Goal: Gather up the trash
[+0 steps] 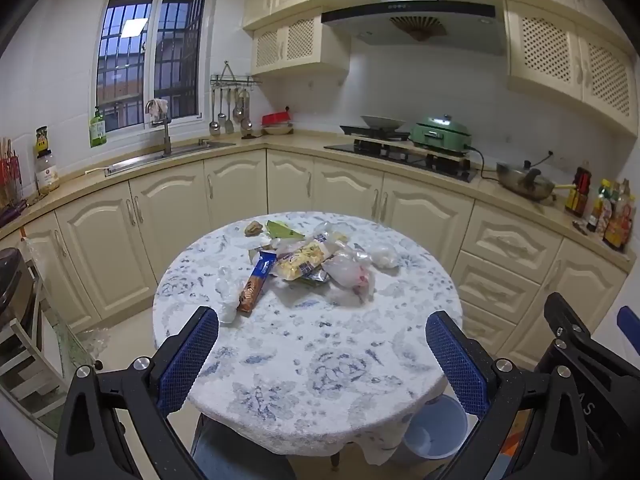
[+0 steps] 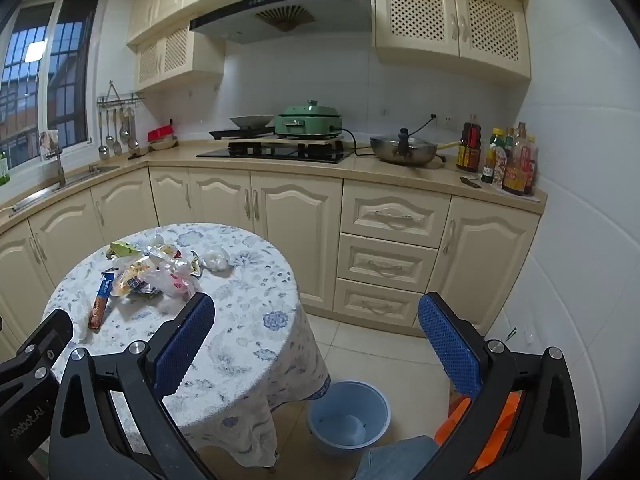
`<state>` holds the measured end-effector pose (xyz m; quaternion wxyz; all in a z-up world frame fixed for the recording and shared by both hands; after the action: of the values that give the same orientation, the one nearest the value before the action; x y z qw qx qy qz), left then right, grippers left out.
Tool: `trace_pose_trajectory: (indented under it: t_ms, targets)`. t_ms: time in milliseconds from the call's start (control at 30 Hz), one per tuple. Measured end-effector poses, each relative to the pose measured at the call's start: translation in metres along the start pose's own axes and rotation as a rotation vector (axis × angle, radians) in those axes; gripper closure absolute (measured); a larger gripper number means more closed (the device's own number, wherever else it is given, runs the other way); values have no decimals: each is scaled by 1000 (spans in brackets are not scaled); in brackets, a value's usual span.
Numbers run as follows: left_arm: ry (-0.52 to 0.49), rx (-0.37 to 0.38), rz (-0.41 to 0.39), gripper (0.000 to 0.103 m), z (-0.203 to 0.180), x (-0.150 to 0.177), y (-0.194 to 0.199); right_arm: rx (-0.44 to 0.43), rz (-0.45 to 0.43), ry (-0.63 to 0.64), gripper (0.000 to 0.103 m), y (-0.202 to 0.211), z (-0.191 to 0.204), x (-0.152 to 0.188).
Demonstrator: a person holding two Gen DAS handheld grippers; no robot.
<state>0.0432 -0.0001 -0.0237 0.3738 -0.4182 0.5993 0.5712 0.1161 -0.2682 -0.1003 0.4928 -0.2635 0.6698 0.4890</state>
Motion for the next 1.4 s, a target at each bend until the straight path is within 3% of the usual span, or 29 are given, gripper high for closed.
trace_pose_trajectory:
  t_ms: [1400]
  targets:
    - [-10,13,-6,1,0,3,1,-46,27,-8,0,0,7,7]
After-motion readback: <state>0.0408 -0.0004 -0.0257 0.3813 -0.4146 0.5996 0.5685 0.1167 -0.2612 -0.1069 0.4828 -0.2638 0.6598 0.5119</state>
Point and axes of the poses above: each gripper's, at about its wrist camera, not at the fingertips, and y roughly against the way its jaws point, z to its left, x to its underside, the point moved 5 cm from there along -y, roughly the way its jaws point, and after that the axes turned 7 degrees about -z, right-handed, at the moved point
